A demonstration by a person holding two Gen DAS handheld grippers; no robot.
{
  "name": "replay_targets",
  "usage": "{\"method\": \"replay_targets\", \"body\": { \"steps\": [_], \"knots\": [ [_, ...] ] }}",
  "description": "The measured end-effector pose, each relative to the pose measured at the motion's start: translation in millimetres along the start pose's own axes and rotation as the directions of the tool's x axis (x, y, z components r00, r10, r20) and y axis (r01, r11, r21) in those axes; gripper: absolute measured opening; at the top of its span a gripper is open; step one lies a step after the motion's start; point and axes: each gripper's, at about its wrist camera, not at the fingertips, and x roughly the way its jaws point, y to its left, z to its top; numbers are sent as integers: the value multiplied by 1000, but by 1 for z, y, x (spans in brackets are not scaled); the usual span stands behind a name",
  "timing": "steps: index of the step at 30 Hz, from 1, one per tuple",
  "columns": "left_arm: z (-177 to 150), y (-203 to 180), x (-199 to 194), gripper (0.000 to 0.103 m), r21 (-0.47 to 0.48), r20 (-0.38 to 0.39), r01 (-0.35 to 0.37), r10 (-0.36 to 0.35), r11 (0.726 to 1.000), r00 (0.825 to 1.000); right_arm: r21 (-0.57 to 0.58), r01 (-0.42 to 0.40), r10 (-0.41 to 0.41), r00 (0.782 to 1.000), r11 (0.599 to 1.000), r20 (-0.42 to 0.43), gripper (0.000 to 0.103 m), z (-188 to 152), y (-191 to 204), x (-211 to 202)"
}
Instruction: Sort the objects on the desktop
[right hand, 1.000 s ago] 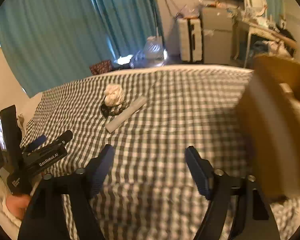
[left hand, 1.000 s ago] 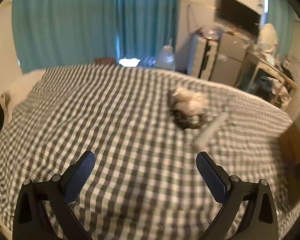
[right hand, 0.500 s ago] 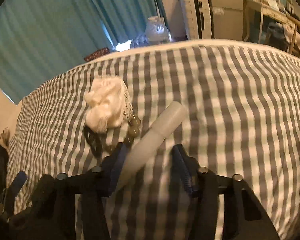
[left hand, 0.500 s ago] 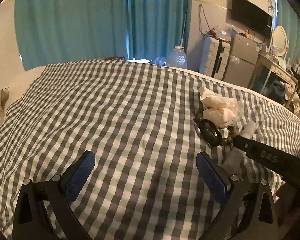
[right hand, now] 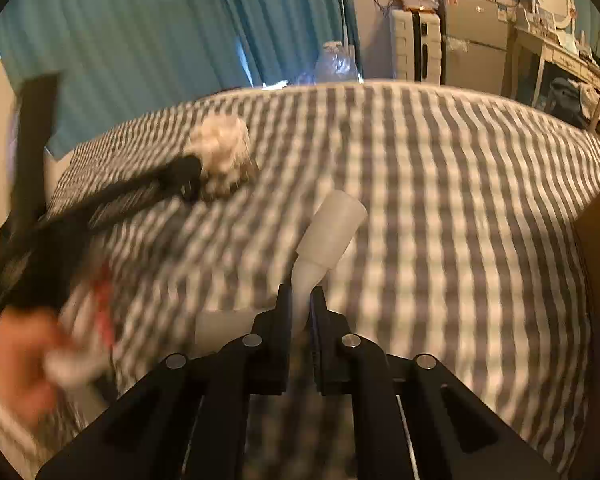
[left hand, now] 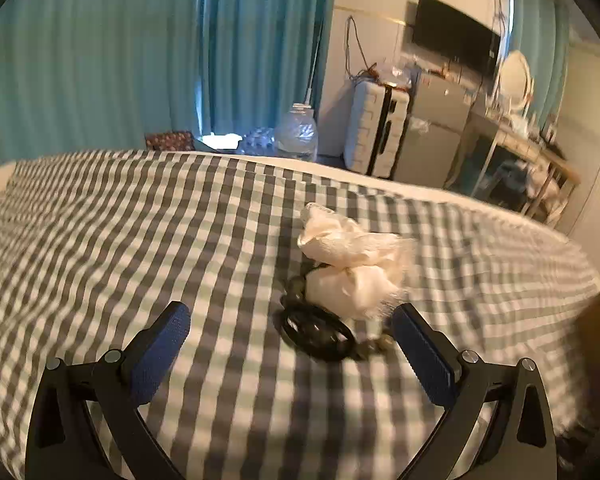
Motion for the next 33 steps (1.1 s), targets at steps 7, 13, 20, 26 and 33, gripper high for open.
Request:
{"method": "replay_targets", "body": {
  "steps": [7, 13, 20, 26, 33],
  "knots": [
    [-4, 27, 14, 22, -74, -51, 144, -148, 987, 988, -6, 16, -16, 999, 1000, -36, 11, -9, -7, -2],
    [-8, 24, 4, 8, -26, -48, 213, -214, 977, 976, -69, 74, -75, 997, 995, -22, 11, -8, 8, -8],
    [-28, 15, -30, 8, 20, -132, 229, -224, 973, 966, -9, 60, -60, 998, 998, -18, 11, -7, -4, -35],
    [-51, 19, -87, 8, 33, -168, 226, -217, 974, 961, -5, 61, -61, 998, 998, 9, 11, -12, 2, -68],
    [-55, -3, -151, 8, 75, -117, 220, -211, 973, 971, -14, 57, -57, 998, 998, 18, 11, -31, 16, -110]
  ]
}}
